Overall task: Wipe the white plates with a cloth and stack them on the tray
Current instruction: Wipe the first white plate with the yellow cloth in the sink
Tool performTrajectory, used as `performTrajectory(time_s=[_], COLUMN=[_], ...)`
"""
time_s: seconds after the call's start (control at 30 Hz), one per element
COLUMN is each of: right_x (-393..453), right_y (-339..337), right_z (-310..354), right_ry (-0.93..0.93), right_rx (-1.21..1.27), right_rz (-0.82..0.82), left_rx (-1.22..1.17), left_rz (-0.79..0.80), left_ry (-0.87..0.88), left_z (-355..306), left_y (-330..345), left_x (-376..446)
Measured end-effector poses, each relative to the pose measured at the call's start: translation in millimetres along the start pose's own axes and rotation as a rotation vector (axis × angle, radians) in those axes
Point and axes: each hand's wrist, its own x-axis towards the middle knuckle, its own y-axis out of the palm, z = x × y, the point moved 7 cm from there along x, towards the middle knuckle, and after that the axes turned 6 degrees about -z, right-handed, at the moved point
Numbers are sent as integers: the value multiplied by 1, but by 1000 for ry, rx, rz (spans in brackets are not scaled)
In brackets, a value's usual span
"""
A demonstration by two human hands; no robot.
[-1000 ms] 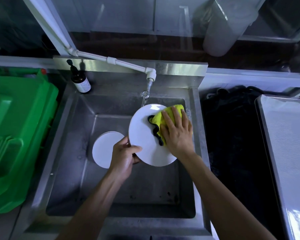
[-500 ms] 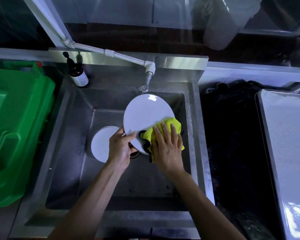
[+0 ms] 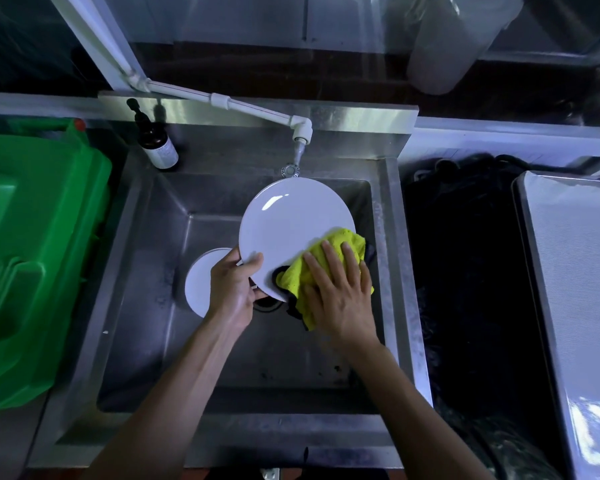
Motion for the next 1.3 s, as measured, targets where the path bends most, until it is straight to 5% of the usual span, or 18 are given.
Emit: performTrajectory(time_s=[0.53, 1.07, 1.3], right_x=[72, 55, 50], right_y=[-4, -22, -11], right_z=[-14, 57, 57], right_ry=[14, -392, -417], right_rx=[-46, -22, -4], right_rz=[37, 55, 84], left_rx=[142, 105, 125], left_rz=[128, 289, 301], left_ry=[-18, -13, -52], left_z=[5, 16, 32], left_y=[3, 3, -3], left_x=[-15, -25, -32])
